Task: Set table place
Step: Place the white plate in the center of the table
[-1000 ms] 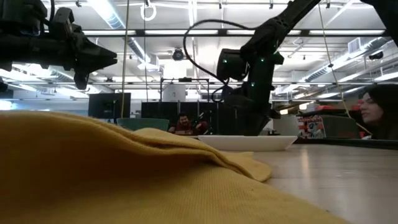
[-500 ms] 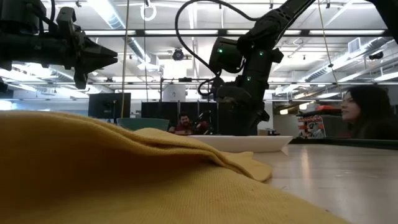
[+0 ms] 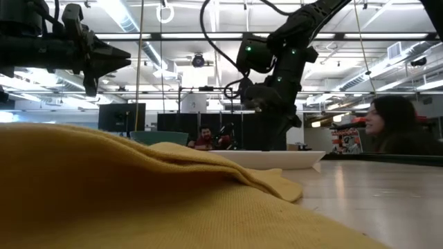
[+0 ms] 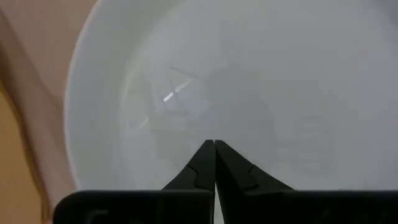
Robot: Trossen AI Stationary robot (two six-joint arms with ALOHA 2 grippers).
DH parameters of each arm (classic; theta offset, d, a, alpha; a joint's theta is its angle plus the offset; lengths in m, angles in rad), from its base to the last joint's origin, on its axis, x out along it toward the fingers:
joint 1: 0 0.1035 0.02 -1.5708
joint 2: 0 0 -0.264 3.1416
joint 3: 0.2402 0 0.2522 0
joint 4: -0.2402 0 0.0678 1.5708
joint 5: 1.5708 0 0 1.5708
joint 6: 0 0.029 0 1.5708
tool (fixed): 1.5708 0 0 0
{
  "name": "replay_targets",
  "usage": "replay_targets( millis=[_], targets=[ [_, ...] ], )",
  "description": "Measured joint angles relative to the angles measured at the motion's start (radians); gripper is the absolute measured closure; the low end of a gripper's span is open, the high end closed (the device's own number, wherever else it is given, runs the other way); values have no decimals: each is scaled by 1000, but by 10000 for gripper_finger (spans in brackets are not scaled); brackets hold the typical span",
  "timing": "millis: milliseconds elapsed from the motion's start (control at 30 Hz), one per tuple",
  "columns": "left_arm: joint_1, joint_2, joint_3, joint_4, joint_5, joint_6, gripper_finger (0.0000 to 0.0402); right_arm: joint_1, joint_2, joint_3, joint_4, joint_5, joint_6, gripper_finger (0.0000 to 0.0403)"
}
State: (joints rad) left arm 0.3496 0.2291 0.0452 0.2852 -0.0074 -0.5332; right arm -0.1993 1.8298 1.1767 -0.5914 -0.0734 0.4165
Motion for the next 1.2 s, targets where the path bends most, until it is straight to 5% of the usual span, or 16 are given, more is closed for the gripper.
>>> replay_targets(
  millis=[467,1200],
  targets=[
    [-2,6,0,-142,3,-10,321,-86,-15,-6,-105,88,74,399],
    [-2,6,0,0,1,5,315,-92,65,-1,-100,77,82,400]
  ],
)
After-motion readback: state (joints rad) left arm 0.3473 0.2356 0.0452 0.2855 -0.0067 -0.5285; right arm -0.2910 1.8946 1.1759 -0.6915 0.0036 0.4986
